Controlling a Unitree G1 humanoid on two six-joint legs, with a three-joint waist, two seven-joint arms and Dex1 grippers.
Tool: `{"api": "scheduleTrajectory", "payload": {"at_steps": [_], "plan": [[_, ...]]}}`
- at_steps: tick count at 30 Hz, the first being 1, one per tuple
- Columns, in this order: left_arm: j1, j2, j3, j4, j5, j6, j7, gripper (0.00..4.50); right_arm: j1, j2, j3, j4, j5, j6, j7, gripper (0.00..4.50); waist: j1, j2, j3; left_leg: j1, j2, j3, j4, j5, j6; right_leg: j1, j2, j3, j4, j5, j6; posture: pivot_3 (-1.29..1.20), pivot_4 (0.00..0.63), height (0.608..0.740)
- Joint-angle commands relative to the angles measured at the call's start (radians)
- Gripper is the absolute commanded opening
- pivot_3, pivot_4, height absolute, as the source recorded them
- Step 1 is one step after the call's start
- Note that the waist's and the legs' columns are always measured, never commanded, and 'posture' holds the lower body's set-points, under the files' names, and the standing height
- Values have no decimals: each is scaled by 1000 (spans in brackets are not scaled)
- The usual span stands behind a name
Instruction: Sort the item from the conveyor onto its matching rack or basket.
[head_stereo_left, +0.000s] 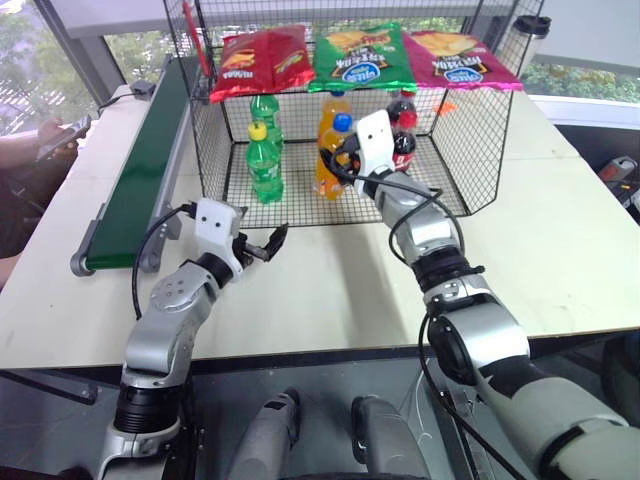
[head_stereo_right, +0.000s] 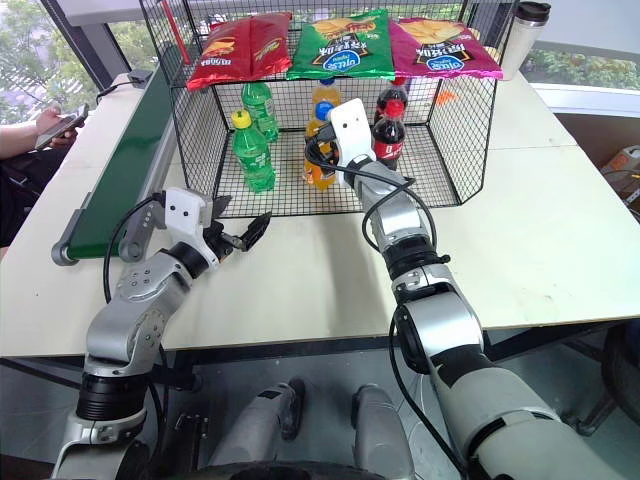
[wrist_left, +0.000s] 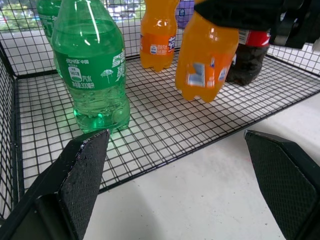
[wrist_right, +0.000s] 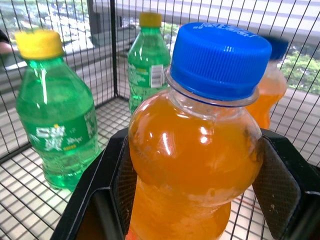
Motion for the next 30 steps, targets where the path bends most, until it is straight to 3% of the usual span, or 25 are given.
{"api": "scheduleTrajectory", "payload": {"at_steps": [1, 5, 6, 11, 19, 30], "plan": [[-3, -2, 1, -47, -7, -9, 4, 4484, -69, 4, -33, 36, -4, -85, 5, 2572, -1, 0, 0, 0, 0, 0, 0, 0, 0, 0, 0, 0, 0, 0, 0, 0, 150, 739], [1, -1, 2, -53, -8, -7, 4, 4500, -80, 4, -41, 74, -10, -113, 12, 4372, -3, 0, 0, 0, 0, 0, 0, 0, 0, 0, 0, 0, 0, 0, 0, 0, 150, 739], [2, -1, 2, -53, -8, -7, 4, 4500, -81, 3, -42, 78, -11, -117, 13, 4455, -3, 0, 0, 0, 0, 0, 0, 0, 0, 0, 1, 0, 0, 0, 0, 0, 150, 739], [3, -2, 0, -48, -8, -7, 1, 4500, -83, -2, -46, 66, -12, -106, 28, 4455, -3, 0, 0, 2, 1, 0, 0, 0, 0, 2, 1, 0, 0, 0, 0, 0, 150, 739], [0, -11, -9, -40, -6, -11, -2, 4500, -38, -37, -48, -115, 5, -12, 101, 4455, -1, 0, 0, 2, 1, 0, 0, 0, 0, 2, 1, 1, 0, 0, 0, 0, 150, 739], [14, 0, -18, -49, -34, 2, -51, 4500, 222, -218, -3, -650, 51, 327, 320, 4455, 2, 0, 0, 2, 1, 0, 0, 0, 0, 2, 1, 1, 0, 0, 0, 0, 150, 739]]}}
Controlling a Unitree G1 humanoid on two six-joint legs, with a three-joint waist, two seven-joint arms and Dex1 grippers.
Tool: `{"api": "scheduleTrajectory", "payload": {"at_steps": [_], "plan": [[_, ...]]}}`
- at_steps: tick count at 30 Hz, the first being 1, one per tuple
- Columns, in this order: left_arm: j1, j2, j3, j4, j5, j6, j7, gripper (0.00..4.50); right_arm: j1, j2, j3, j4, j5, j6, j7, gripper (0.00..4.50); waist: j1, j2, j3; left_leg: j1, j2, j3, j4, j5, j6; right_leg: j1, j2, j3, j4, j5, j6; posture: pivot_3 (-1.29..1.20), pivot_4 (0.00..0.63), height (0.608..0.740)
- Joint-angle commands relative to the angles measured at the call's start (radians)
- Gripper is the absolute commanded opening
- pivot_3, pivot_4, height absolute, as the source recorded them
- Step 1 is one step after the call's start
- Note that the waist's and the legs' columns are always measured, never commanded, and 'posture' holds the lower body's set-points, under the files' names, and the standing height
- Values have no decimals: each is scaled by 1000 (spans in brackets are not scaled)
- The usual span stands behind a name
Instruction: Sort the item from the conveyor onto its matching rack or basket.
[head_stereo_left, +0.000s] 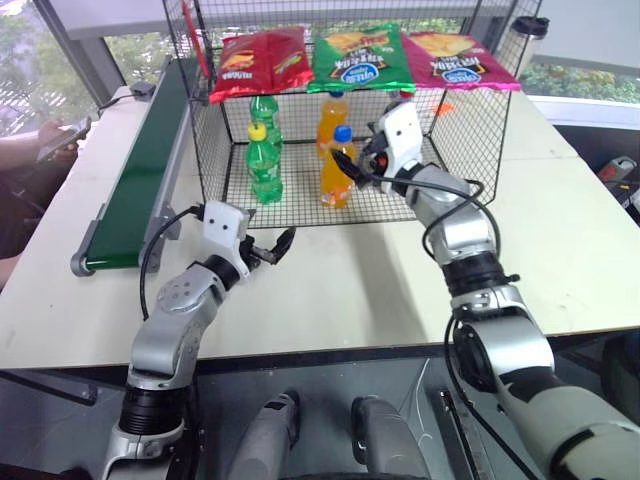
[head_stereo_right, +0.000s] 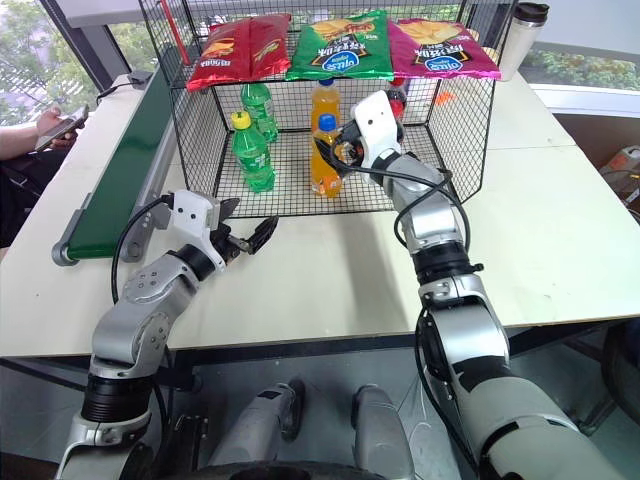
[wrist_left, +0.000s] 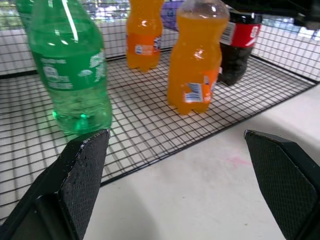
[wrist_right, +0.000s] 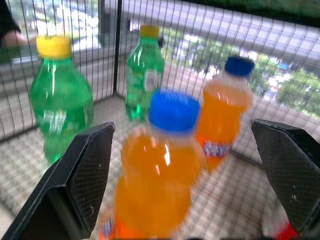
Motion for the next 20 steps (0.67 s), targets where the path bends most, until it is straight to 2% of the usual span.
{"api": "scheduleTrajectory", "payload": {"at_steps": [1, 6, 11, 20], "plan": [[7, 22, 9, -44, -25, -5, -30, 4500, 70, -68, 19, -228, 51, 127, 110, 4455, 1, 0, 0, 0, 0, 0, 0, 0, 0, 0, 0, 0, 0, 0, 0, 0, 150, 739], [28, 60, -1, -31, -31, -3, -73, 4500, 323, -180, 101, -534, 155, 310, 295, 4455, 2, 0, 0, 0, 0, 0, 0, 0, 0, 1, -1, 0, -1, -2, -3, 0, 150, 739], [40, 85, -21, -9, -13, -18, -92, 4500, 458, -147, 114, -643, 209, 415, 267, 4455, -1, 0, 0, 0, 0, 1, 1, -2, -2, 1, -4, 0, 0, -2, -3, 0, 150, 739], [94, 118, -45, -14, -4, -35, -141, 4500, 470, -111, 105, -639, 216, 437, 207, 4455, 4, 0, -1, 0, -1, 1, 1, -2, -2, 1, -5, -1, -1, -2, -4, 0, 150, 739]]}}
